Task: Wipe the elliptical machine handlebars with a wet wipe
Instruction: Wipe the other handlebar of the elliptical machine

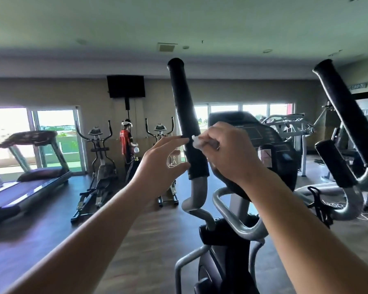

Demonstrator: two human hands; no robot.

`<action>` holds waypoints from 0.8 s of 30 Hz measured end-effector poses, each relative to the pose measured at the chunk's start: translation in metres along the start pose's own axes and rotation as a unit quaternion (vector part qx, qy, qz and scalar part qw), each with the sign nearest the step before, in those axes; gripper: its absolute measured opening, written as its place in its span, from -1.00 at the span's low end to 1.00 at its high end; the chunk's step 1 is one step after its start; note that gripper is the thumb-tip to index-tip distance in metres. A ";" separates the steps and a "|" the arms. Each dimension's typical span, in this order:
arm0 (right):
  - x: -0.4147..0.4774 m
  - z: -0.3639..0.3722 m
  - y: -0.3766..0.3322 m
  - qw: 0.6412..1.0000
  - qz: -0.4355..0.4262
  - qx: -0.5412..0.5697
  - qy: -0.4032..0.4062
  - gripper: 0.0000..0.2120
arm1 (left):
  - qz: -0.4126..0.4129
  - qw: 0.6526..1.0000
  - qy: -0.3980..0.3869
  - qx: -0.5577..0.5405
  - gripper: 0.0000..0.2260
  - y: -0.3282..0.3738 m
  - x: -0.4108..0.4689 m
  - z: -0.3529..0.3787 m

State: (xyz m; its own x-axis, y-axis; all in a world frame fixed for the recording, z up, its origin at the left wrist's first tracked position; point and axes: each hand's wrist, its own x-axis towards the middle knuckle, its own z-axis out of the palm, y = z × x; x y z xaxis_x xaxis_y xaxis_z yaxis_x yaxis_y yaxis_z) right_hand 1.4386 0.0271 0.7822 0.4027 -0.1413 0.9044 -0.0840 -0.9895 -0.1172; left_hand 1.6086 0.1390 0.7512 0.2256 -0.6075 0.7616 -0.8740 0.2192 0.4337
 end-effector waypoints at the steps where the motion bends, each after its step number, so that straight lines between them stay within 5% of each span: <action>1: 0.001 0.004 0.001 1.000 0.002 -0.007 -0.012 -0.91 | -0.002 1.000 -0.001 -0.001 -0.47 0.000 -0.001 0.000; 8: -0.042 -0.002 -0.006 0.996 0.030 0.021 -0.079 -0.88 | 0.008 0.999 0.004 0.043 -0.53 0.010 -0.009 -0.001; 17: -0.011 -0.077 0.022 0.994 0.096 -0.056 0.003 -0.86 | 0.069 0.990 -0.012 0.119 -0.64 0.068 0.027 0.003; 24: -0.011 -0.111 0.019 0.979 0.145 -0.145 0.022 -0.76 | 0.064 0.989 -0.087 0.099 -0.47 0.100 0.035 0.051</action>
State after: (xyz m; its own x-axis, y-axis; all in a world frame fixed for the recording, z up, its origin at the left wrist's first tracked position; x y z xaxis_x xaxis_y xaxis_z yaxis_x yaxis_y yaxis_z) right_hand 1.3310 0.0127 0.8152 0.2843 -0.4069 0.8681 -0.4461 -0.8576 -0.2558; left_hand 1.5072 0.1005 0.7971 0.0442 -0.7110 0.7018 -0.9617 0.1598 0.2225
